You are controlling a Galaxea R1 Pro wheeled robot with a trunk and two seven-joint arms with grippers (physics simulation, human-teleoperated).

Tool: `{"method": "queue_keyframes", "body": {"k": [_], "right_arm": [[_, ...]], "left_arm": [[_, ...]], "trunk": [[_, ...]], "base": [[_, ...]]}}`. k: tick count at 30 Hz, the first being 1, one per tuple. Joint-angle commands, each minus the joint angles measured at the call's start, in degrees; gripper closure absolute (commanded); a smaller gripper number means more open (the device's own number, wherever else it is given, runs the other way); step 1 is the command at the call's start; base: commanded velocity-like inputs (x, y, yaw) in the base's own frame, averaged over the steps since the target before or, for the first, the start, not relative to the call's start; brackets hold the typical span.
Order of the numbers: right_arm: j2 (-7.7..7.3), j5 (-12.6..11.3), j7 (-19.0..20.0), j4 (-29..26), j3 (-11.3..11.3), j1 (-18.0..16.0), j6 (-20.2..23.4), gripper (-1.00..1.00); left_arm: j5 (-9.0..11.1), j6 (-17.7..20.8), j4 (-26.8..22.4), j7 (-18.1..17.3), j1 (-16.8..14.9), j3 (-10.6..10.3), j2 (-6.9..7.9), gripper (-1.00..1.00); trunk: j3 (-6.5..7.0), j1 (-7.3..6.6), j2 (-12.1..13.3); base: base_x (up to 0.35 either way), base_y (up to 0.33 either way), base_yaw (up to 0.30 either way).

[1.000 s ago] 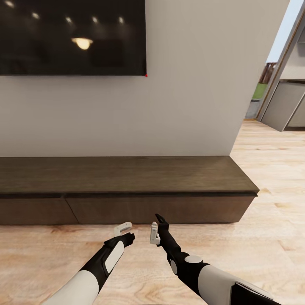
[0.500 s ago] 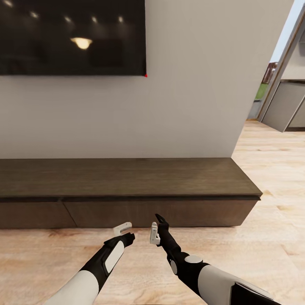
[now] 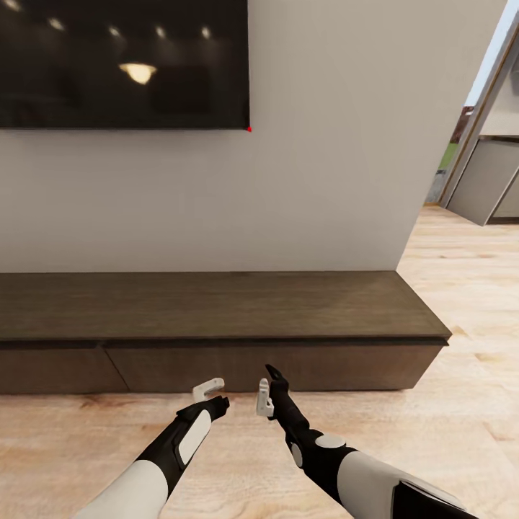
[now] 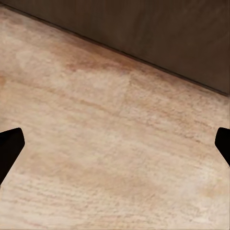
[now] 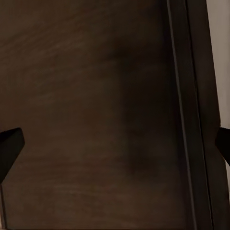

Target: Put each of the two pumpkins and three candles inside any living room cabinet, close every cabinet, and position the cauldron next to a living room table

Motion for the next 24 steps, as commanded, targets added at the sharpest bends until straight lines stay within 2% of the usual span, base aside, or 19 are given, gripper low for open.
{"method": "queue_keyframes", "body": {"k": [1,4,11,24], "right_arm": [[0.03,0.31,-0.18,0.17,-0.14,-0.03,-0.22,-1.0],[0.03,0.31,-0.03,0.37,-0.13,-0.03,-0.26,-1.0],[0.03,0.31,3.64,0.47,-0.12,-0.03,-0.28,-1.0],[0.03,0.31,4.6,0.53,-0.13,0.03,-0.29,-1.0]], "left_arm": [[0.55,0.16,-0.12,0.53,-0.01,-0.39,0.06,-1.0],[0.55,0.16,-0.1,0.55,-0.01,-0.39,0.08,-1.0],[0.55,0.16,-0.07,0.57,-0.01,-0.39,0.07,-1.0],[0.55,0.16,-0.09,0.57,-0.01,-0.39,0.06,-1.0]], "trunk": [[-0.05,0.01,-0.02],[-0.05,0.01,-0.02],[-0.05,0.01,-0.02],[-0.05,0.01,-0.02]], "base": [[0.138,0.018,0.0],[0.072,0.009,0.0],[0.018,0.002,0.0],[0.001,0.0,0.0]]}}
